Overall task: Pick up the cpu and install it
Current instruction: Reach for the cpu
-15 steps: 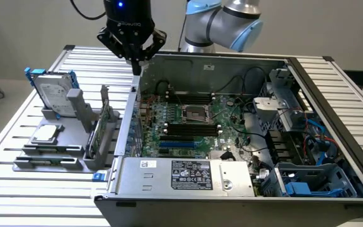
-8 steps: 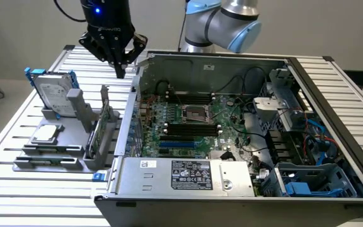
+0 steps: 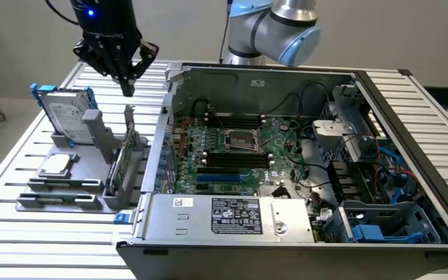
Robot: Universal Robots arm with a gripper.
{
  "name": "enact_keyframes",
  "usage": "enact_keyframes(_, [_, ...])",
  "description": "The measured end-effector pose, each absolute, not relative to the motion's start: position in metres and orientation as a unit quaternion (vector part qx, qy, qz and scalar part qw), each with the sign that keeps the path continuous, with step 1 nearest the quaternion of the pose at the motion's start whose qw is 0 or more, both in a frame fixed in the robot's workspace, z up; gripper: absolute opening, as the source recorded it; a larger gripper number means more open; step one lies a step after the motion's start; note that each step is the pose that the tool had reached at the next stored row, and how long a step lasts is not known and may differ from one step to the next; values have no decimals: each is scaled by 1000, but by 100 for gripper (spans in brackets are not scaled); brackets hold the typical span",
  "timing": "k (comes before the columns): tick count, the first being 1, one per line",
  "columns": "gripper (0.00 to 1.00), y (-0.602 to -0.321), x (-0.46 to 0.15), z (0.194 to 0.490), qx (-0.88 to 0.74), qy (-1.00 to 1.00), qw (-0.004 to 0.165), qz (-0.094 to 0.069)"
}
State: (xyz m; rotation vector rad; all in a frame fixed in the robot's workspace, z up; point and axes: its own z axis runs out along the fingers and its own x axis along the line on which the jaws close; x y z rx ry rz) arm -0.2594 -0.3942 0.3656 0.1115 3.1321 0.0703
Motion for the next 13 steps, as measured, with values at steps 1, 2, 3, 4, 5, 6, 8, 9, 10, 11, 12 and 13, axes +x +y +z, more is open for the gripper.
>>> enact_keyframes(1, [11,-394,-264,366,36,999,3,22])
enact_keyframes(2, [11,-394,-268,366,36,999,3,22])
enact_keyframes(3, [11,-394,-273,365,36,999,3,22])
enact_keyframes(4, [11,-394,-277,365,36,999,3,22])
enact_keyframes(5, [11,-394,-282,365,36,999,3,22])
enact_keyframes(6, [11,-394,-287,365,36,999,3,22])
enact_keyframes(8, [11,-394,-296,365,36,999,3,22])
enact_keyframes(9, [11,-394,-300,365,36,999,3,22])
enact_keyframes(10, [11,-394,-305,365,36,999,3,22])
enact_keyframes(11, [11,-394,-309,365,36,999,3,22])
enact_keyframes(12, [11,-394,-314,365,36,999,3,22])
enact_keyframes(13, [11,-394,-318,365,36,999,3,22])
